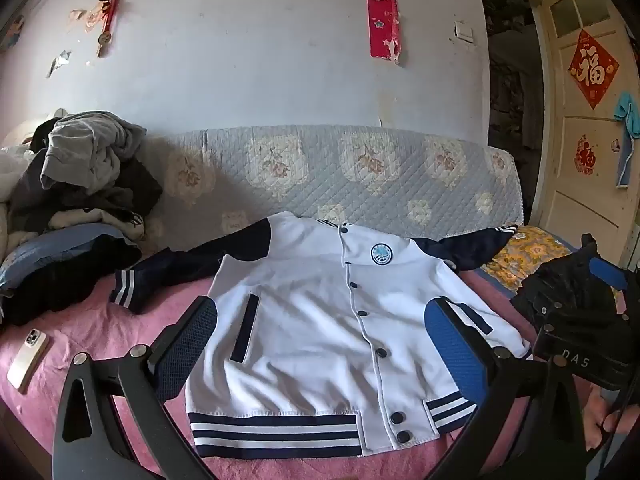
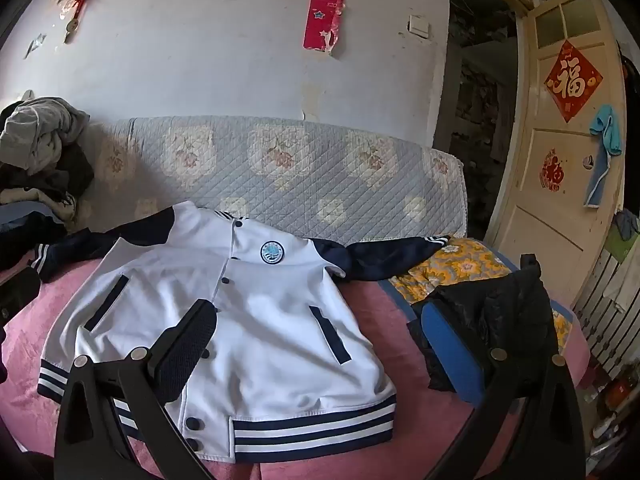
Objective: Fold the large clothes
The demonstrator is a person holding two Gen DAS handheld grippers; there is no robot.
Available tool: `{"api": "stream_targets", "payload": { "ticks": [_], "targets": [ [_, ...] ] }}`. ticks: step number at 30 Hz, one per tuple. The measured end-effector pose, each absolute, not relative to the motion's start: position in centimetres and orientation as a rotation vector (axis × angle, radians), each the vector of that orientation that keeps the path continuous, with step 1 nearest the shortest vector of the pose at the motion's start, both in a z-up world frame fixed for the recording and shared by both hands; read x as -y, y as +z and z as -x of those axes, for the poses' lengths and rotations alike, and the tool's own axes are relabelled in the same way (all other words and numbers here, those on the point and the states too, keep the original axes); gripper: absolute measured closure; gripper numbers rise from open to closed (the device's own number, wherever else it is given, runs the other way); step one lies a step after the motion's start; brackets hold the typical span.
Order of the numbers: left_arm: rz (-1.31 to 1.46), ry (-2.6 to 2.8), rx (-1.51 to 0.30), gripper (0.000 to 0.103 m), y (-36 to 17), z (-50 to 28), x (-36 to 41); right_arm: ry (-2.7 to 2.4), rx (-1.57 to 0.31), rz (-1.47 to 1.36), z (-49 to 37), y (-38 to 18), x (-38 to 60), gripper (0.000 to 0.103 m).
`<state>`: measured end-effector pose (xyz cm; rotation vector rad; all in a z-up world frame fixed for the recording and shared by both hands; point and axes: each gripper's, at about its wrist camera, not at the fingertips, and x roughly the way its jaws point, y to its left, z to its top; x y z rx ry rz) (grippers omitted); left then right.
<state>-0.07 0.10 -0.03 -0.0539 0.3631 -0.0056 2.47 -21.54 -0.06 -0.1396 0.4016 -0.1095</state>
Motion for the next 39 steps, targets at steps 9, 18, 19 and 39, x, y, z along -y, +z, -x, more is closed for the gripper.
{"api": "stream_targets", "payload": {
  "ticks": [9, 18, 19, 39],
  "targets": [
    [0.034, 0.033, -0.379, 0.000, -0.2, -0.1, 0.3, -0.118, -0.392, 0.169, -2.4, 0.0, 21.3, 0.000],
    [0.036, 0.028, -0.376, 0.000, -0.1, 0.3, 0.3, -0.112, -0.395, 0.165, -2.4, -0.1, 21.3, 0.000],
    [0.038, 0.025, -0.378, 0.000, -0.2, 0.2, 0.3, -0.111, -0.395, 0.164, -2.4, 0.0, 21.4, 0.000],
    [0.047, 0.019, -0.391, 0.000, 0.4, 0.0, -0.3, -0.090, -0.415, 0.182, -2.7, -0.1, 20.9, 0.000]
  ]
}}
